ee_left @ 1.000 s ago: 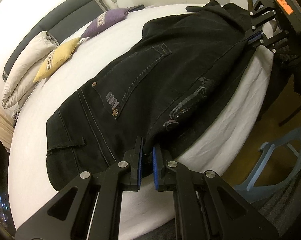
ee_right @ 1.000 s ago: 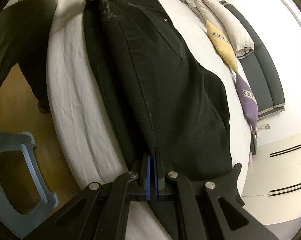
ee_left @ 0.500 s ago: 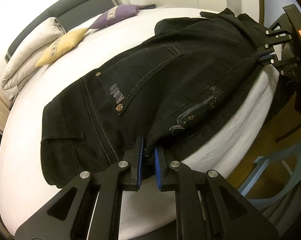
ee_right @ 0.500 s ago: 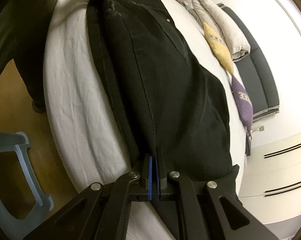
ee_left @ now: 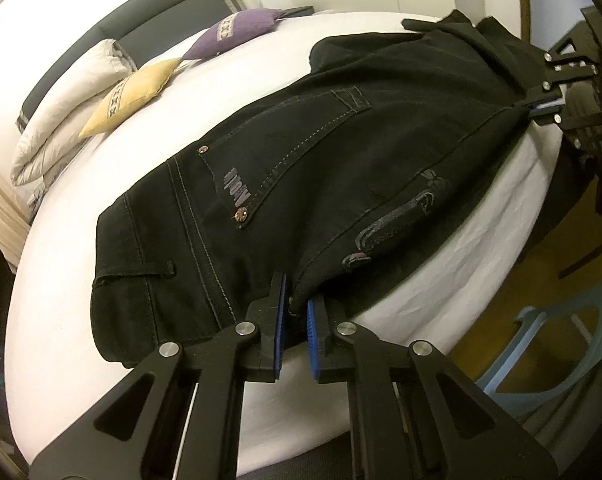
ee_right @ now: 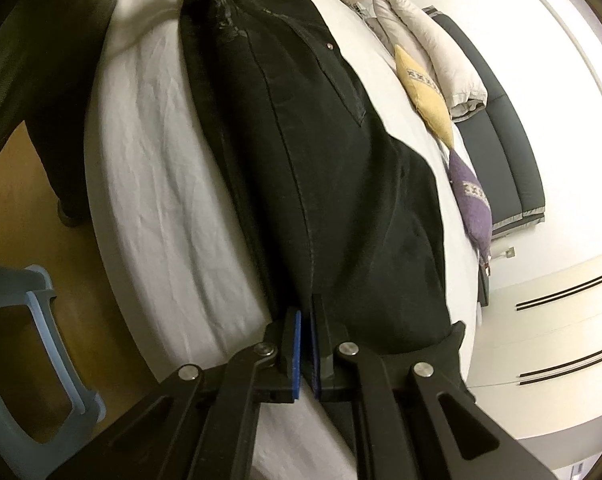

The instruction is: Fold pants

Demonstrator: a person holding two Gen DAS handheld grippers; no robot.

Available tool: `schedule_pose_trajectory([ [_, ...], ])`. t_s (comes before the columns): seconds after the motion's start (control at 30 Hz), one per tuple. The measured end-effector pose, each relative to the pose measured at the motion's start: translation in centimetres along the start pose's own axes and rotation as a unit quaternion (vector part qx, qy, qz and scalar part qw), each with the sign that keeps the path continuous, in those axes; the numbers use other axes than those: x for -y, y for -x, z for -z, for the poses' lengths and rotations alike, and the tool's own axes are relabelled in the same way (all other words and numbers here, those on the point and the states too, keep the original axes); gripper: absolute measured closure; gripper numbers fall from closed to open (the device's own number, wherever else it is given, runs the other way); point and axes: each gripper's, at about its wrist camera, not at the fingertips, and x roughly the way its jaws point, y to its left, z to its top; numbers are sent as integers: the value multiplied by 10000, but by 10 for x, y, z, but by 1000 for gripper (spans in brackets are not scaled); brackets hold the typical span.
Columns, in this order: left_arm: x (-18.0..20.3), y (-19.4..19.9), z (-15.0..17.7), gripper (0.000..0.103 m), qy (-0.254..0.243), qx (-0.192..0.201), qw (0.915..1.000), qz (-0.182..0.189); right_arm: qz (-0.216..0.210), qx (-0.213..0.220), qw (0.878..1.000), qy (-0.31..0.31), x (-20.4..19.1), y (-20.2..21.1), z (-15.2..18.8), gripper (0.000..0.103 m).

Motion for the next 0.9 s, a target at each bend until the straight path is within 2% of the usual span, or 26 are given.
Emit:
schedule_pose_trajectory([
  [0.1,3,-4,2,94,-172,-2,9998,-52,-19,11,10000,-18,-3,-6,3,97],
  [0.3,5,-8,7,92,-191,57,9997,-142,17,89,9999,-46,-6,-11,6,96],
  [0.47,14,-2,8,90,-358,16,9986,-400,557,266,9977,275,-23,-9,13,95],
  [0.53,17,6,7,88,-435,-70,9981,-432,649,340,9972,131,-17,2,19,76],
  [0.57,17,9,6,80,-422,-111,9982,-409,649,365,9972,-1,-13,8,21,43],
  [0.6,16,14,6,73,-373,-176,9986,-335,583,485,9967,-281,-3,19,26,17],
  [0.63,16,19,6,48,-301,-240,9990,-235,542,625,9953,-508,5,29,31,14],
  [0.67,16,26,6,32,-253,-242,9993,-148,543,727,9932,-725,13,37,35,14],
  [0.77,20,40,4,31,-164,-316,9994,47,391,576,9858,-1525,47,47,53,14],
  [0.87,20,49,-5,31,-65,-385,9990,197,146,229,9651,-2604,97,37,76,14],
  [0.9,21,52,-9,31,-11,-329,9993,200,71,102,9526,-3041,119,31,85,14],
])
